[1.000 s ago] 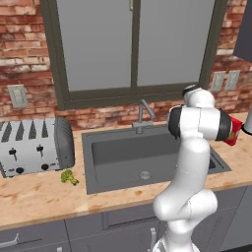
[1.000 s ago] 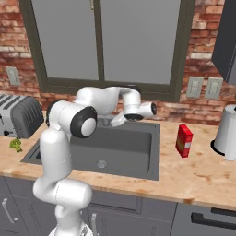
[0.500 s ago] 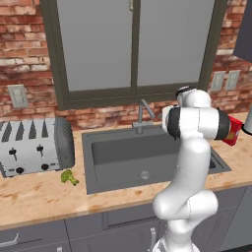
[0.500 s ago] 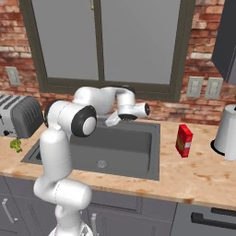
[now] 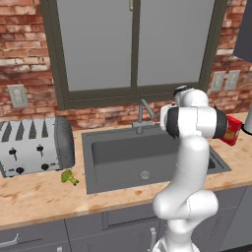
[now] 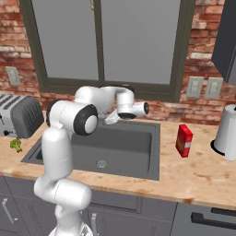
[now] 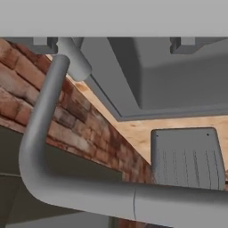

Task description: Turn on the sink faucet. Then move the broccoli from the counter to the sink. Turn off the sink. Move the vegetable from the sink to the pot next to the stove. Finally move the pot to the front left burner.

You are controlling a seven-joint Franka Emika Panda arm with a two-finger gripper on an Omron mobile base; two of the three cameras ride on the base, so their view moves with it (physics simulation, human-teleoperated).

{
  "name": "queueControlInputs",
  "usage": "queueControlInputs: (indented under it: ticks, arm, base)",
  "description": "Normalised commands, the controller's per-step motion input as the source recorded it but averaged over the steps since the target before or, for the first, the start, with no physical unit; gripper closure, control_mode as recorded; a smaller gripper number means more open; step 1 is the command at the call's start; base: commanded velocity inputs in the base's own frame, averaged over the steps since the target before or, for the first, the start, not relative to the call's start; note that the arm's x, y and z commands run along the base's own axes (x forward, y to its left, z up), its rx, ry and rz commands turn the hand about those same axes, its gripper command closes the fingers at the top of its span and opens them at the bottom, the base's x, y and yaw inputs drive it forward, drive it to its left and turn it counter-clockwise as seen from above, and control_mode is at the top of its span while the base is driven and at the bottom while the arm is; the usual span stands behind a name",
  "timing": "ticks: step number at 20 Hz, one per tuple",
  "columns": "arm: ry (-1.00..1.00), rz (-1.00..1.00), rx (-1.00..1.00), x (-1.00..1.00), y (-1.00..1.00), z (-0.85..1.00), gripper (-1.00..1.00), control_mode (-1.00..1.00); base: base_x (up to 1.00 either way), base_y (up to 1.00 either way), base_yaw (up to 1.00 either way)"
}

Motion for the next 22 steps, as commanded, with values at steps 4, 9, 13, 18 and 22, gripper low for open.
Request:
queueControlInputs:
  ticks: [4, 9, 13, 18, 22]
  arm:
    - [0.0, 0.0, 0.05, 0.01, -0.15, 0.0, -1.0, -1.0]
    - [0.0, -0.01, 0.05, 0.02, -0.18, 0.0, -1.0, -1.0]
    - [0.0, 0.0, 0.04, 0.13, -0.13, -0.03, -1.0, -1.0]
    - [0.0, 0.0, 0.05, 0.2, -0.06, -0.09, -1.0, -1.0]
    - [0.0, 0.0, 0.04, 0.23, -0.01, -0.15, -1.0, -1.0]
  base:
    - [0.0, 0.0, 0.0]
    - [0.0, 0.0, 0.0]
    - [0.0, 0.0, 0.0]
    - [0.0, 0.0, 0.0]
    - [0.0, 0.0, 0.0]
